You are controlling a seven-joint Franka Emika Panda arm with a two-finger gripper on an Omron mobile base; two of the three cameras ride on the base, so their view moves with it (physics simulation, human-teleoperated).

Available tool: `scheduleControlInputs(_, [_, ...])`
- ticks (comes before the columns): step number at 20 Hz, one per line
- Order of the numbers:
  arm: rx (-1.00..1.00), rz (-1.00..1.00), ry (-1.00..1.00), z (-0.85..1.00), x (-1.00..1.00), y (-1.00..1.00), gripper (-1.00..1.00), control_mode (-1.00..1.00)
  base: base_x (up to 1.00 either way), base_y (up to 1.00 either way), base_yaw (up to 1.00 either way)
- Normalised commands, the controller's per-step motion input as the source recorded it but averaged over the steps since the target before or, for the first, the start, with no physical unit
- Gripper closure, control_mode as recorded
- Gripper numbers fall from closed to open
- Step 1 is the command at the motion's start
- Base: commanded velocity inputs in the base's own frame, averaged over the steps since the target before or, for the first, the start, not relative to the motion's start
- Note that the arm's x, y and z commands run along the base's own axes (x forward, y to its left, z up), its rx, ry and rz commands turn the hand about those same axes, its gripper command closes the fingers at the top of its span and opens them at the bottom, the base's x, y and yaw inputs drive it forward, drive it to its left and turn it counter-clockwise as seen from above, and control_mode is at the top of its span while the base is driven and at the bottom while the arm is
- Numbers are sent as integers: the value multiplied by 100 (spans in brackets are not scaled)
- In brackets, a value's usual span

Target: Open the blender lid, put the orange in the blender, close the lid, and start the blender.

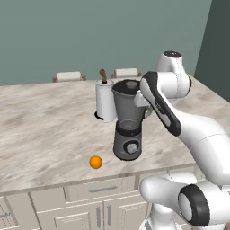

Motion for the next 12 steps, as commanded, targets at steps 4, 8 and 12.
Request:
scheduleControlInputs(4, [0, -4, -8, 0, -16, 10, -100, -100, 0, 0, 0])
scheduleControlInputs(8, [0, -20, -22, 74, -38, 38, -100, -100, 0, 0, 0])
scheduleControlInputs(12, [0, -10, -14, 100, -24, 23, -100, -100, 0, 0, 0])
